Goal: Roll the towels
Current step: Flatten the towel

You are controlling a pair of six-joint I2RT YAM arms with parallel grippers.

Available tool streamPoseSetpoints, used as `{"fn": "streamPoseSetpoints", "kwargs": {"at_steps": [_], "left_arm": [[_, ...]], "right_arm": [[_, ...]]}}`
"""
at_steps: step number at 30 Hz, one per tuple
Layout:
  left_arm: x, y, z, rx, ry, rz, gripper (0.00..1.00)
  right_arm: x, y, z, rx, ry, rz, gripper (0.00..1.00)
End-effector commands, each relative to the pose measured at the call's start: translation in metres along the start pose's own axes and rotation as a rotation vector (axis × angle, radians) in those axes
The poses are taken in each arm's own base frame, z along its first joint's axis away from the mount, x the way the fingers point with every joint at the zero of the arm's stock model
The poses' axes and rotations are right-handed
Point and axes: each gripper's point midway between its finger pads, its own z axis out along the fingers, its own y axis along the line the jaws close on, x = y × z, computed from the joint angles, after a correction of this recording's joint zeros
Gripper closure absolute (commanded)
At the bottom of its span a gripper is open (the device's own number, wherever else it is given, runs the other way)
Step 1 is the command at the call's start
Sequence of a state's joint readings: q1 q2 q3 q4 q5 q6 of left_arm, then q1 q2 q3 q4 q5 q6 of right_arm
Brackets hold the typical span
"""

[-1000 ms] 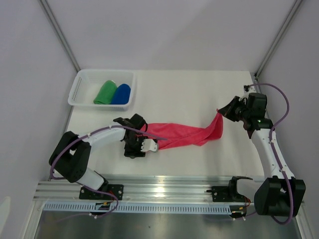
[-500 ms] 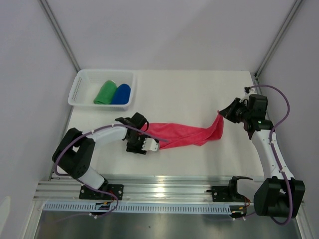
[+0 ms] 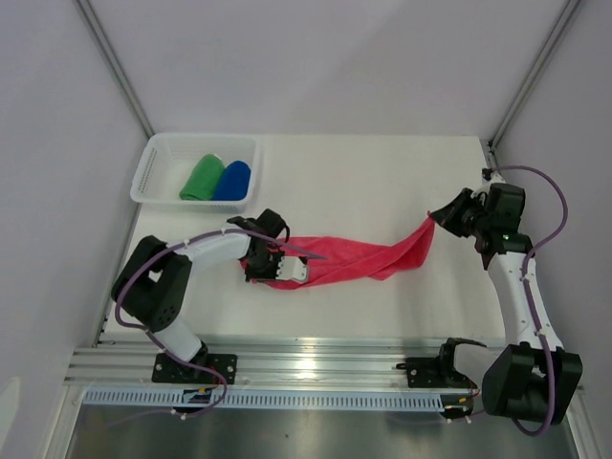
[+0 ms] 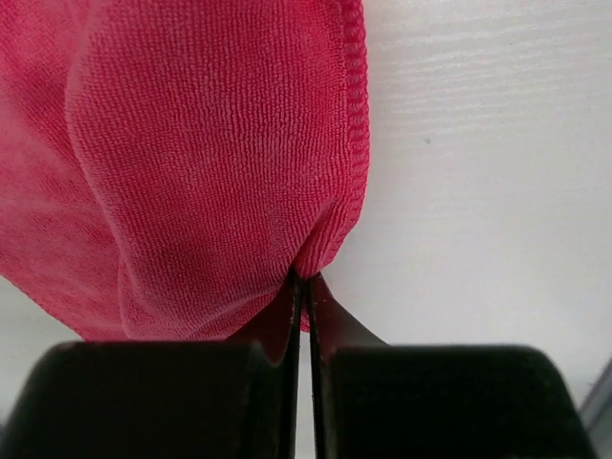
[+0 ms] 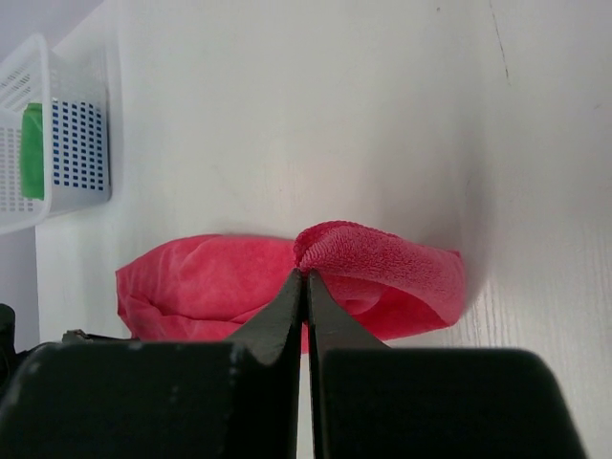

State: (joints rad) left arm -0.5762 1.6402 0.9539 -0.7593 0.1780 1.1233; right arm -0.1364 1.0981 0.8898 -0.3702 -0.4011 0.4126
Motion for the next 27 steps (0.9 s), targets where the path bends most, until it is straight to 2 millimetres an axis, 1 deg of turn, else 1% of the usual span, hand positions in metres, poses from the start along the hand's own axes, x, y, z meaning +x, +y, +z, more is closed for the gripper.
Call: {"fn": "streamPoseSetpoints", "kwargs": {"at_steps": [1,2,3,4,5,6,7,8,9,10,11,12,13,14,15,16,17,19,20,21,22,25,26,27], "left_arm": [[0.009,-0.009,-0.021,0.030,0.003,-0.149,0.99],[-0.004,0.011,-0.039,-0.024,-0.046,-0.177,0.99],[-0.012,0.014,-0.049,-0.027,-0.100,-0.244,0.99],[-0.009,0.016,-0.061,-0.026,-0.124,-0.310,0.99],[-0.020,0.034,-0.088,-0.085,-0.186,-0.335,0.99],[-0.026,0.050,-0.114,-0.131,-0.257,-0.405,0.99],[-0.030,0.060,-0.140,-0.169,-0.295,-0.432,0.99],[-0.031,0.065,-0.155,-0.193,-0.323,-0.459,0.99],[-0.038,0.072,-0.183,-0.240,-0.378,-0.483,0.99],[-0.036,0.077,-0.207,-0.282,-0.405,-0.499,0.99],[-0.038,0.077,-0.222,-0.306,-0.427,-0.502,0.99],[-0.044,0.080,-0.254,-0.380,-0.471,-0.478,1.00],[-0.043,0.080,-0.266,-0.418,-0.475,-0.475,0.99],[-0.043,0.077,-0.277,-0.443,-0.480,-0.469,0.99],[-0.045,0.076,-0.299,-0.503,-0.499,-0.453,0.99],[-0.046,0.077,-0.316,-0.555,-0.503,-0.443,0.99],[-0.045,0.077,-0.326,-0.583,-0.506,-0.446,0.99],[-0.046,0.081,-0.360,-0.679,-0.530,-0.442,0.99],[-0.047,0.083,-0.373,-0.710,-0.545,-0.443,0.99],[-0.047,0.085,-0.377,-0.721,-0.549,-0.441,0.99],[-0.049,0.089,-0.379,-0.725,-0.555,-0.435,0.99],[-0.055,0.096,-0.371,-0.693,-0.573,-0.419,0.99],[-0.056,0.100,-0.355,-0.648,-0.578,-0.430,0.99],[-0.059,0.109,-0.355,-0.666,-0.596,-0.420,0.99]], "right_arm": [[-0.021,0.010,-0.012,-0.031,-0.058,-0.040,1.00],[-0.023,0.010,-0.013,-0.033,-0.061,-0.045,1.00],[-0.030,0.014,-0.017,-0.042,-0.075,-0.052,1.00],[-0.035,0.012,-0.021,-0.034,-0.081,-0.047,1.00],[-0.041,0.013,-0.026,-0.039,-0.093,-0.043,1.00],[-0.051,0.021,-0.033,-0.066,-0.106,-0.045,1.00],[-0.058,0.022,-0.039,-0.069,-0.118,-0.042,1.00],[-0.069,0.020,-0.046,-0.057,-0.141,-0.042,1.00],[-0.075,0.022,-0.051,-0.049,-0.150,-0.053,1.00],[-0.089,0.030,-0.062,-0.035,-0.174,-0.072,1.00],[-0.096,0.035,-0.068,-0.038,-0.191,-0.086,1.00],[-0.102,0.042,-0.074,-0.050,-0.209,-0.097,1.00],[-0.109,0.051,-0.080,-0.069,-0.230,-0.107,1.00],[-0.122,0.064,-0.092,-0.093,-0.273,-0.129,1.00],[-0.132,0.072,-0.101,-0.107,-0.307,-0.131,1.00],[-0.140,0.078,-0.108,-0.118,-0.335,-0.142,1.00],[-0.155,0.089,-0.123,-0.130,-0.387,-0.163,1.00],[-0.169,0.098,-0.136,-0.131,-0.437,-0.190,1.00],[-0.179,0.107,-0.147,-0.137,-0.471,-0.216,1.00],[-0.183,0.108,-0.149,-0.133,-0.481,-0.230,1.00],[-0.186,0.107,-0.146,-0.129,-0.478,-0.231,1.00],[-0.190,0.101,-0.138,-0.117,-0.475,-0.221,1.00],[-0.189,0.098,-0.133,-0.114,-0.464,-0.216,1.00],[-0.187,0.093,-0.125,-0.114,-0.454,-0.205,1.00]]}}
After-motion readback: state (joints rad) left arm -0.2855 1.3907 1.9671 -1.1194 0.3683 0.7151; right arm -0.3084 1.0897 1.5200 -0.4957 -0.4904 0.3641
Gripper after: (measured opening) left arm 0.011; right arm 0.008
